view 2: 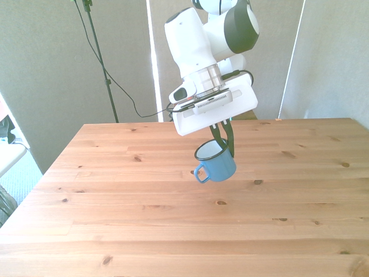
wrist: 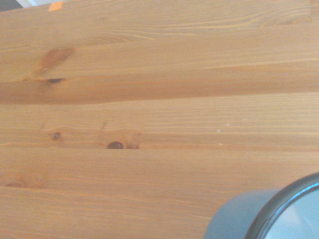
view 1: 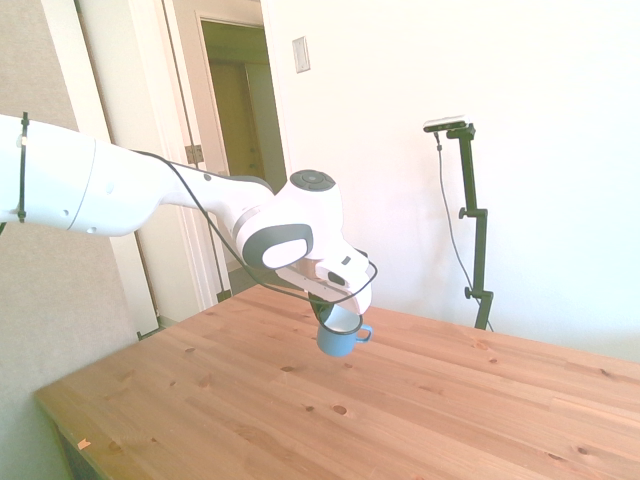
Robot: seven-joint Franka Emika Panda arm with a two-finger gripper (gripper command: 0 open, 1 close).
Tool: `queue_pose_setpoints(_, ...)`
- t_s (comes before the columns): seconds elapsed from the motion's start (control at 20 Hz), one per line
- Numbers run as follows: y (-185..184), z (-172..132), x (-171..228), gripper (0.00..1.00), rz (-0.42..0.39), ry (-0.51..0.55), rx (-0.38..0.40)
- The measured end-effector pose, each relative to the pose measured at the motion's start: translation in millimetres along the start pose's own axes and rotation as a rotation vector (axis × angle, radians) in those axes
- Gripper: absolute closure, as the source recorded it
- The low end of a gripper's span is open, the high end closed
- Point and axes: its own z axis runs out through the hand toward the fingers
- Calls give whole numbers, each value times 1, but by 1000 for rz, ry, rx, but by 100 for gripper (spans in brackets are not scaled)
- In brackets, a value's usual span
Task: Flip the mug upright
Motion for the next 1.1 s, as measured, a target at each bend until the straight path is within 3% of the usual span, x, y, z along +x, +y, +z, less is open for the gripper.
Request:
queue_pose_setpoints(0.75,21,-20,20,100,161,198,-266)
queue_pose_setpoints(1.1,14,-22,19,100,172,192,-268)
